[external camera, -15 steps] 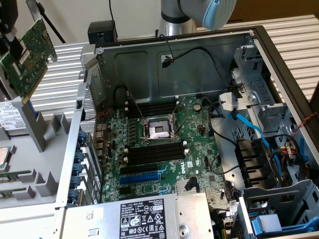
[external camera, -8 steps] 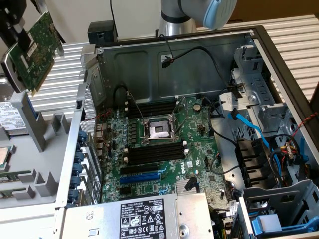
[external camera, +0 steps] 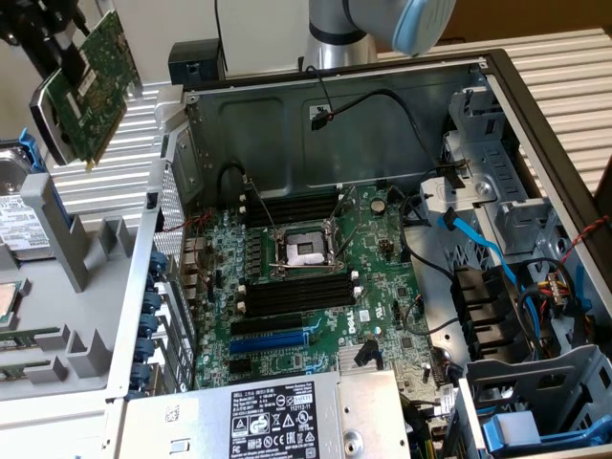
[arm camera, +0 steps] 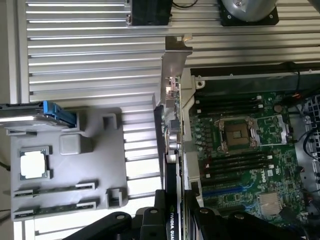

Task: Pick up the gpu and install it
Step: 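Pick up the gpu and move the gpu toward the slot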

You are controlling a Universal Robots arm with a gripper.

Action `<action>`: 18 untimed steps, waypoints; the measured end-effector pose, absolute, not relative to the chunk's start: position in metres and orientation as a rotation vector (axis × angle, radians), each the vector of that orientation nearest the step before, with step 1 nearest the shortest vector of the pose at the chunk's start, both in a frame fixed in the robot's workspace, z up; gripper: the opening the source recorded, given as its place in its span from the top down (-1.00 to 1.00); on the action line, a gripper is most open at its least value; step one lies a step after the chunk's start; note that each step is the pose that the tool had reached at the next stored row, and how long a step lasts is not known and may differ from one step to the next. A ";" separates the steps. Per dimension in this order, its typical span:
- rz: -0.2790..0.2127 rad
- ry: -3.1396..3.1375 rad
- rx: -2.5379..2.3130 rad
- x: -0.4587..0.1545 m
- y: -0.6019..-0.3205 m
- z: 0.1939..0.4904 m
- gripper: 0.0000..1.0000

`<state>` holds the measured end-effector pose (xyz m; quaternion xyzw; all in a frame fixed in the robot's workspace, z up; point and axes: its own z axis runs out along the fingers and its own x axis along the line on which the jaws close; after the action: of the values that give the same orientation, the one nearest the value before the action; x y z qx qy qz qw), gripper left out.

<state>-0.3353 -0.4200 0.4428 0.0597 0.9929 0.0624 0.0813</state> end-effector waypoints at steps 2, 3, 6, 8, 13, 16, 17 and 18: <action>0.189 2.969 0.179 -0.329 -0.420 0.444 0.47; 0.190 2.969 0.179 -0.325 -0.420 0.444 0.47; 0.195 2.970 0.180 -0.314 -0.420 0.445 0.47; 0.199 2.971 0.180 -0.307 -0.420 0.445 0.47; 0.208 2.974 0.181 -0.289 -0.420 0.446 0.47; 0.215 2.975 0.182 -0.278 -0.420 0.446 0.47; 0.217 2.976 0.182 -0.275 -0.420 0.447 0.47; 0.219 2.976 0.183 -0.271 -0.420 0.447 0.47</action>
<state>-0.2709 -0.4203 0.4468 0.0609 0.9926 0.0730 0.0758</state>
